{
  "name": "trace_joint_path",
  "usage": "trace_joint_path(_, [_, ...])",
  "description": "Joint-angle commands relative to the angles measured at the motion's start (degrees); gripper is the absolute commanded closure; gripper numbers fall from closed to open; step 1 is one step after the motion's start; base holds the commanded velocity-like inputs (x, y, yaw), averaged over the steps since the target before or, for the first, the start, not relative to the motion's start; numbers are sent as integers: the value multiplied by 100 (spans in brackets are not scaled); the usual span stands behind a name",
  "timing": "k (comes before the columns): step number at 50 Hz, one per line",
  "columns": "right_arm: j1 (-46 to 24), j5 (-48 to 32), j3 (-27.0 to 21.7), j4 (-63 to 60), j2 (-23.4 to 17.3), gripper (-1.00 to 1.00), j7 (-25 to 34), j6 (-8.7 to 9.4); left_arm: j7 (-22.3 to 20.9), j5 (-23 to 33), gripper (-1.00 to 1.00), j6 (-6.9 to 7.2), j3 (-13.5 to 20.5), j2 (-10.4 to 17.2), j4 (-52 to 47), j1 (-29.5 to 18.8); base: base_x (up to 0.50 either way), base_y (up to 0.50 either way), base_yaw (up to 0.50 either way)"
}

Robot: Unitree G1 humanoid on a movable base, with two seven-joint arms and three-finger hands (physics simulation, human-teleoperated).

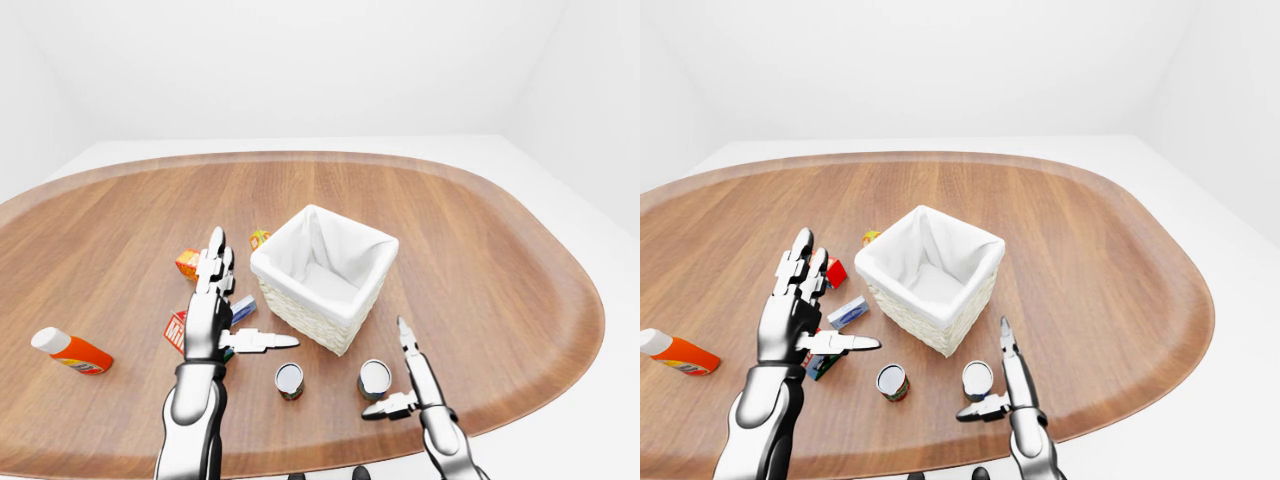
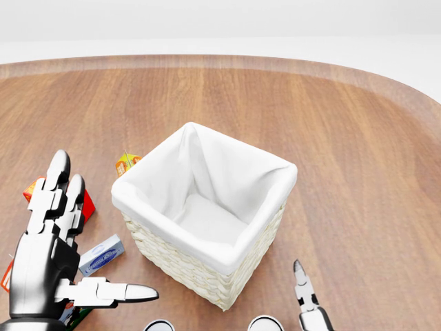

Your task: Pick up the alphabet soup, and put it in the basket.

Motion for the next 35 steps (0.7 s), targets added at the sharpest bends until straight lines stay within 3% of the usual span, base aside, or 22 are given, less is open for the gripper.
trace_joint_path(1, [-225,-120,-39,550,24,-100,-93,0,-3,7,-100,10,-7,0,-7,5,0,0,0])
trace_joint_path(8, [-317,-207,-20,796,30,-100,-150,0,-15,0,-100,-55,10,6,79,-10,0,0,0])
trace_joint_path(19, [-404,-265,-16,920,46,-100,-160,0,-12,8,-100,-3,-1,3,43,-15,0,0,0])
trace_joint_path(35, [-395,-388,103,934,74,-100,-214,0,-6,29,-100,-64,-20,4,108,-12,0,0,0])
